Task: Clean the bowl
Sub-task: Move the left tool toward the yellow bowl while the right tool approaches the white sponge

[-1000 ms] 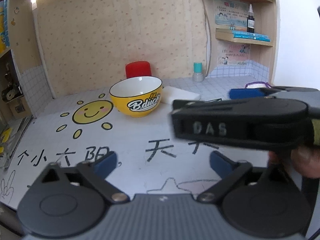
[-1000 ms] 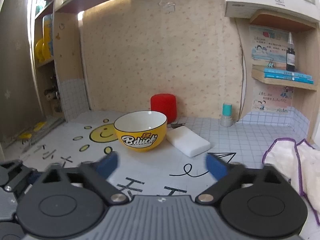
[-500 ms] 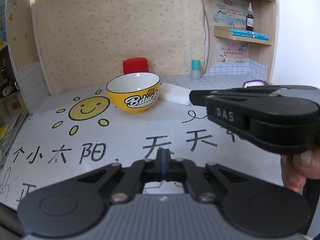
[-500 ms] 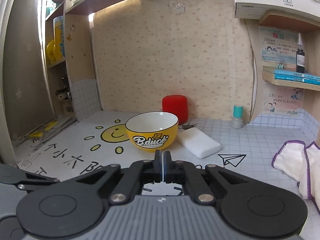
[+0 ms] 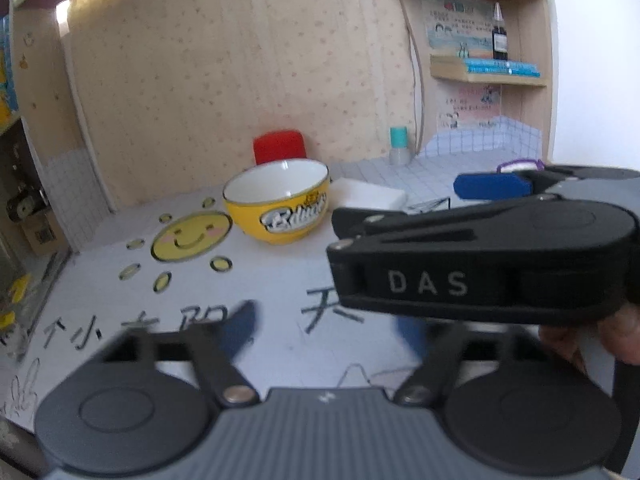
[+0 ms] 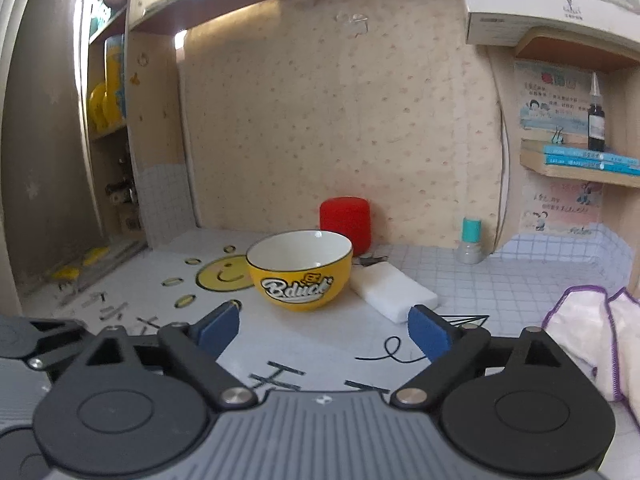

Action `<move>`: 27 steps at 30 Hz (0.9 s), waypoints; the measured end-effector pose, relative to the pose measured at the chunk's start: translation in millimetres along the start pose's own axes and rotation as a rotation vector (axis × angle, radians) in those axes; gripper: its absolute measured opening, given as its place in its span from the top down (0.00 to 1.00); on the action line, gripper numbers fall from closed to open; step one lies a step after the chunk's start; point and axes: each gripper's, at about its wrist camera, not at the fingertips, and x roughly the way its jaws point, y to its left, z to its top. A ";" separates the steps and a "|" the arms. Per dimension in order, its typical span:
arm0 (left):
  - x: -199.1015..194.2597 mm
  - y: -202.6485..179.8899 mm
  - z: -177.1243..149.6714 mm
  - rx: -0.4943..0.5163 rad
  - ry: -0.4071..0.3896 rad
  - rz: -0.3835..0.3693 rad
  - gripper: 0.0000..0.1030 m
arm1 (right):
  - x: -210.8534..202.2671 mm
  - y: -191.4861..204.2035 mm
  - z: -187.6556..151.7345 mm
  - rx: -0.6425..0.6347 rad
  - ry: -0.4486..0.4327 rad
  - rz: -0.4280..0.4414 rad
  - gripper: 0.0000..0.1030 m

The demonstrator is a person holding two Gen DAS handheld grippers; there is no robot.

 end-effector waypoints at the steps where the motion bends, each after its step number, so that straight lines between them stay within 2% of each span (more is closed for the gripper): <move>1: -1.6 0.1 0.1 -0.006 -0.013 0.007 0.00 | 0.4 0.7 -0.7 -0.006 -0.003 -0.004 0.07; 8: 3.2 1.0 -0.3 -0.015 0.008 -0.003 0.00 | 3.1 2.6 -2.5 -0.018 -0.004 -0.005 0.01; 27: 16.0 4.3 2.1 -0.029 0.031 -0.018 0.00 | 14.3 -2.4 -0.3 0.017 0.041 -0.051 0.00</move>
